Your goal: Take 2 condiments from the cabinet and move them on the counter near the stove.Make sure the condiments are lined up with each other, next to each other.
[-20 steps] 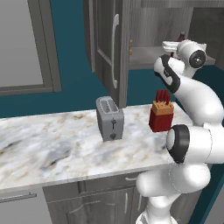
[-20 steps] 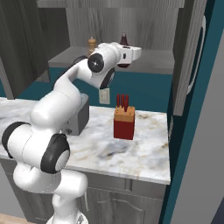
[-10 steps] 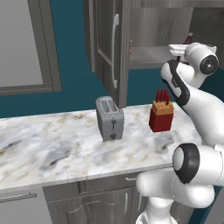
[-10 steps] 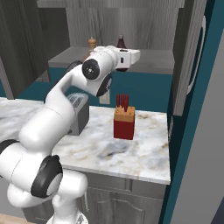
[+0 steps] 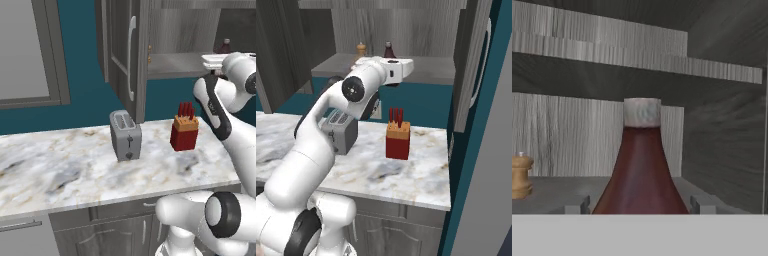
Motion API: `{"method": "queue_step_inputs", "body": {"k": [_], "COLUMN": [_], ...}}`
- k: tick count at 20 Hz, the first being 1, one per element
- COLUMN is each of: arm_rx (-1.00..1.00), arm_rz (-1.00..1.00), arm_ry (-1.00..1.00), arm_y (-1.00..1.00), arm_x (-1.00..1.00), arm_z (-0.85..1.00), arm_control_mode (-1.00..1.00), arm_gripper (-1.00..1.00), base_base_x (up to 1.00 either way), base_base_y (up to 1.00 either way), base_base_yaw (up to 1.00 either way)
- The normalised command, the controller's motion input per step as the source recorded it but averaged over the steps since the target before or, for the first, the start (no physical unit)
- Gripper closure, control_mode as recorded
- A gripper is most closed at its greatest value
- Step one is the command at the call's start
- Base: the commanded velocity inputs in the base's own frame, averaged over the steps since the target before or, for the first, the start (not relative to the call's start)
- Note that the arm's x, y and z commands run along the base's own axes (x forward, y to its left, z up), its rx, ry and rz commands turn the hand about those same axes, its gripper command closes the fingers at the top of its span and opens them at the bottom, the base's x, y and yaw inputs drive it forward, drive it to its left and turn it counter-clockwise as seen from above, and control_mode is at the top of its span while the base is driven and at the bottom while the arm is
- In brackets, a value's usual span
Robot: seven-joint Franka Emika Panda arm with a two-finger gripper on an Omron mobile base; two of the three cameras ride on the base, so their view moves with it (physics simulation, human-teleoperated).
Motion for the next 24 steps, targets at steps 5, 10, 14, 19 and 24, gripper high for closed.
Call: {"method": "queue_step_inputs", "body": {"k": [5,10,14,19,24], "arm_rx": [-0.03,-0.05,-0.05,-0.02,0.0], "arm_rz": [0.05,0.06,0.03,0.04,0.1], "arm_ry": [-0.01,0.01,0.01,0.0,0.05], "arm_y": [0.05,0.31,0.31,0.28,0.26], "arm_x": [-0.81,-0.75,-0.6,-0.59,-0.73], "arm_z": [0.01,0.01,0.01,0.02,0.07], "arm_control_mode": [-1.0,-1.0,-1.0,-1.0,-1.0], "arm_gripper": [1.0,1.0,1.0,1.0,1.0], "base_base_x": [0.0,0.0,0.0,0.0,0.0], "base_base_y": [0.0,0.0,0.0,0.0,0.0], "base_base_yaw": [0.0,0.0,0.0,0.0,0.0]}}
